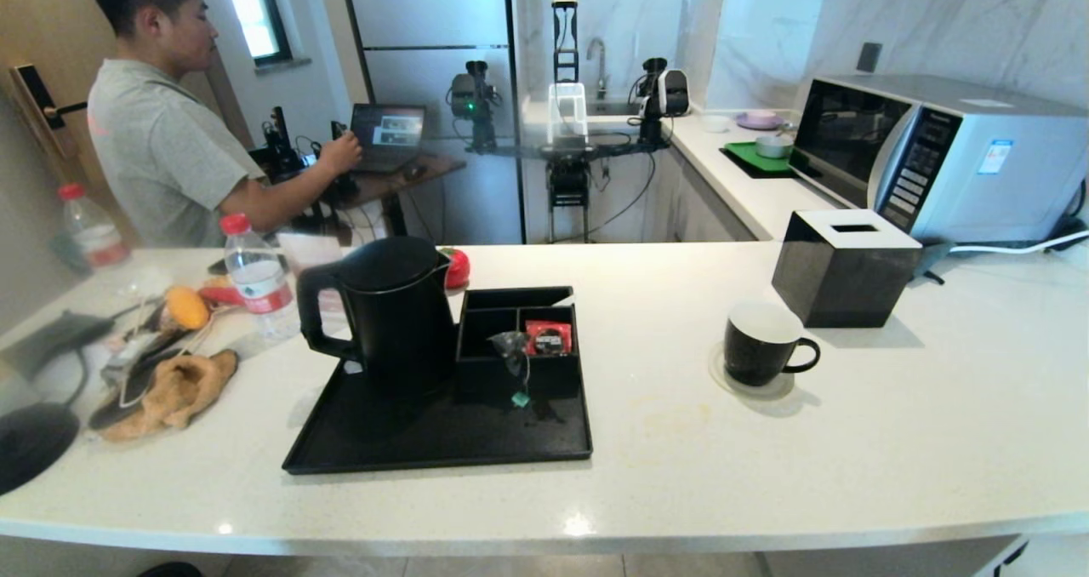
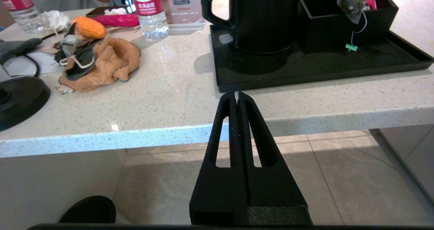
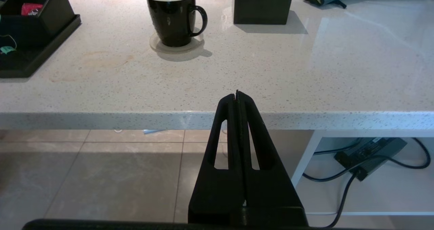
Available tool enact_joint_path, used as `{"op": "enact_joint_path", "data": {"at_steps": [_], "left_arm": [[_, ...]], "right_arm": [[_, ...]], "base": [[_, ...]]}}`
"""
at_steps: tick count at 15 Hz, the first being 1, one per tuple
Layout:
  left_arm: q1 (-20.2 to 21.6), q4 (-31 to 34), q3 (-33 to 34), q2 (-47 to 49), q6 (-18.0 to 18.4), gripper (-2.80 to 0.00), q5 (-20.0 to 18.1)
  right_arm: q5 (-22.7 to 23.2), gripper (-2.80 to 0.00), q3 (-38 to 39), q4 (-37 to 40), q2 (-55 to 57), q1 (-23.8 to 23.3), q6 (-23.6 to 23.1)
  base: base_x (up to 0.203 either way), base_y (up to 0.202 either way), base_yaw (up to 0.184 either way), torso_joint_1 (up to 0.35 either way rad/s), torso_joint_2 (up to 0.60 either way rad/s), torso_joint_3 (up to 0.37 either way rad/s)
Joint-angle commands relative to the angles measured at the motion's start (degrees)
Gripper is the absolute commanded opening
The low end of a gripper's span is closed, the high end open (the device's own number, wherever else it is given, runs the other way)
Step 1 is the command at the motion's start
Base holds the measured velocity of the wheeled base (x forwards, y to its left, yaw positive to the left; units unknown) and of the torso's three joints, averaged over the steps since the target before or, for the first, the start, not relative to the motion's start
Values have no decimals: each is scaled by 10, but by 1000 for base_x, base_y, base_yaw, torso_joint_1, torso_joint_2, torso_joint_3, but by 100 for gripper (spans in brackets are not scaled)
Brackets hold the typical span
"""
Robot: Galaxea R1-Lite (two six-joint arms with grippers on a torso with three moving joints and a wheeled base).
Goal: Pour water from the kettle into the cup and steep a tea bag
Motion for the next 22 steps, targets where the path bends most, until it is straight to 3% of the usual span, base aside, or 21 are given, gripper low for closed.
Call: {"op": "enact_joint_path", "data": {"at_steps": [1,9,11,15,19,22], "left_arm": [[0,0,0,0,0,-280,0],[0,-2,0,0,-6,-280,-1],[0,21,-35,6,-6,-280,-8],[-22,98,-201,182,-3,-280,-40],[-119,142,-413,433,22,-280,-64],[-206,230,-574,591,32,-280,-72]], "right_arm": [[-2,-280,0,0,-1,0,8],[-3,-280,0,0,-1,0,16],[-3,-280,0,0,-1,0,16],[-3,-280,0,0,-1,0,16],[-3,-280,0,0,-1,0,16],[-3,-280,0,0,-1,0,16]], "base": [[0,0,0,0,0,0],[0,0,0,0,0,0],[0,0,0,0,0,0],[0,0,0,0,0,0],[0,0,0,0,0,0],[0,0,0,0,0,0]]}}
